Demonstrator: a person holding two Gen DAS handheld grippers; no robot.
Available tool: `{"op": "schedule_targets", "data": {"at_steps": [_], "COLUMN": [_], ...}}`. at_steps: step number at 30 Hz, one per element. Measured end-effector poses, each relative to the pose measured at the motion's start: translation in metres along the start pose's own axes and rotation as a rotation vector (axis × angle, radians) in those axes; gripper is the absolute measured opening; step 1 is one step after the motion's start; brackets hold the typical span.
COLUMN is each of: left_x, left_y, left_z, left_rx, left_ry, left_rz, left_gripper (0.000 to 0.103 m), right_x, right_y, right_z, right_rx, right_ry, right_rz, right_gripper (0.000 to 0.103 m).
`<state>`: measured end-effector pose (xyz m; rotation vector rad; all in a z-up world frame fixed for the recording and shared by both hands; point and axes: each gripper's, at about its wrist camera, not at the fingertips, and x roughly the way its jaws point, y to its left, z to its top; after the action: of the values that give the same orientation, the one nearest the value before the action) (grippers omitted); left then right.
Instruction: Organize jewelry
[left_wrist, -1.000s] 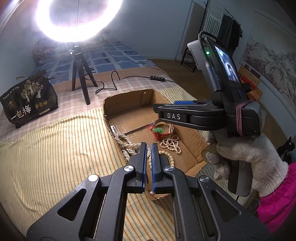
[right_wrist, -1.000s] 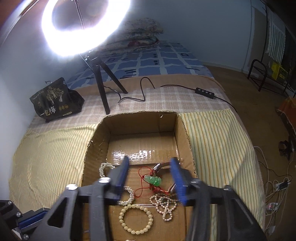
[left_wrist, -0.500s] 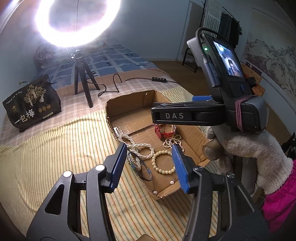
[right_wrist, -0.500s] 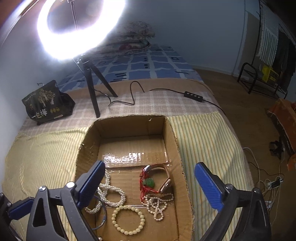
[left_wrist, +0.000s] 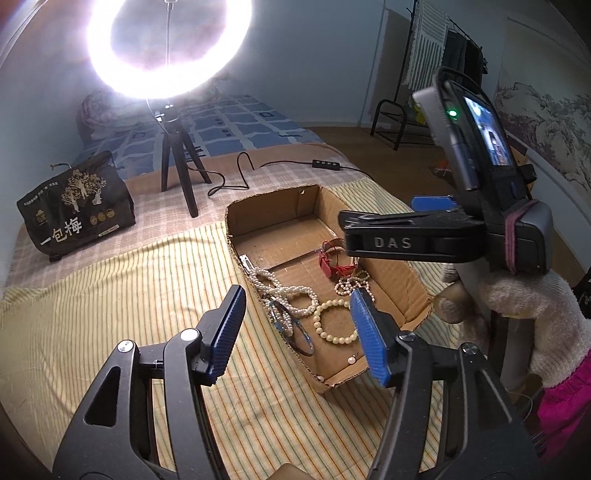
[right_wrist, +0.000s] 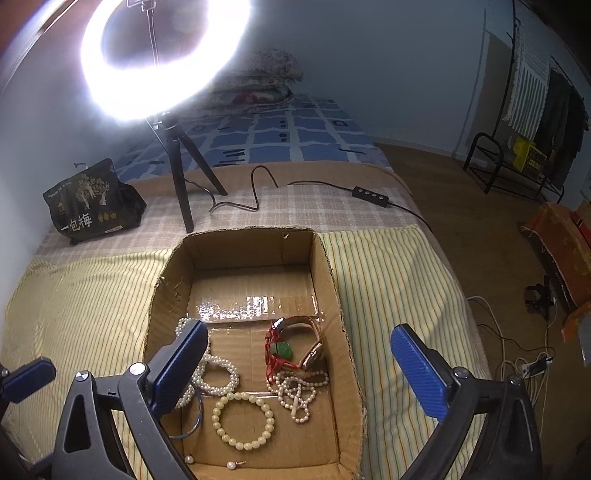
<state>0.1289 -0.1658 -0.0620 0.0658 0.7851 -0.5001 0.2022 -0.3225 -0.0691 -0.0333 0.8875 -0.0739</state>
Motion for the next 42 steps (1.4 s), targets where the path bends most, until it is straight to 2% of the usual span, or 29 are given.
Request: {"op": "schedule_targets", "data": {"at_steps": [11, 14, 25, 26, 28, 35, 39, 42], "left_x": [-0.028, -0.036, -0.069, -0.072, -0.078, -0.096, -0.104, -0.109], "left_y": [0.014, 0.017, 0.027, 0.028, 0.03, 0.037, 0.039, 0.037], "left_z": [-0.004, -0.007, -0.018, -0.019, -0.021, -0.028, -0.033, -0.036], "left_rx": [-0.008, -0.008, -0.003, -0.004, -0.009, -0.027, -0.039, -0.015], "left_ry": [-0.048, -0.068, -0.122, -0.129, -0.141, -0.176, -0.207, -0.226], "left_rz": [0.04, 0.055, 0.103, 0.107, 0.112, 0.136, 0.154, 0.176], "left_gripper": [0.062, 0.069, 0.07, 0.071, 0.08, 0.083, 0.095, 0.096], "right_x": [-0.033, -0.044, -0.091, -0.097, -0.106, -0.134, -0.144, -0.149], "right_y": [0.006, 0.008, 0.019, 0.02, 0.023, 0.026, 0.028, 0.03], "right_z": [-0.009, -0.013, -0.038, -0.041, -0.046, -0.058, -0.063, -0.066], "right_rx": [-0.012, -0.01, -0.025, -0.026, -0.021, 0.001, 0.009, 0.007], "right_ry": [-0.05, -0.06, -0.119, -0.131, -0.149, -0.22, -0.259, -0.283], "right_rz": [-0.007, -0.011, -0.049, -0.053, -0.053, -0.067, -0.073, -0.076], "right_gripper": [0.103, 0.103, 0.103, 0.103, 0.103, 0.103, 0.103, 0.103]}}
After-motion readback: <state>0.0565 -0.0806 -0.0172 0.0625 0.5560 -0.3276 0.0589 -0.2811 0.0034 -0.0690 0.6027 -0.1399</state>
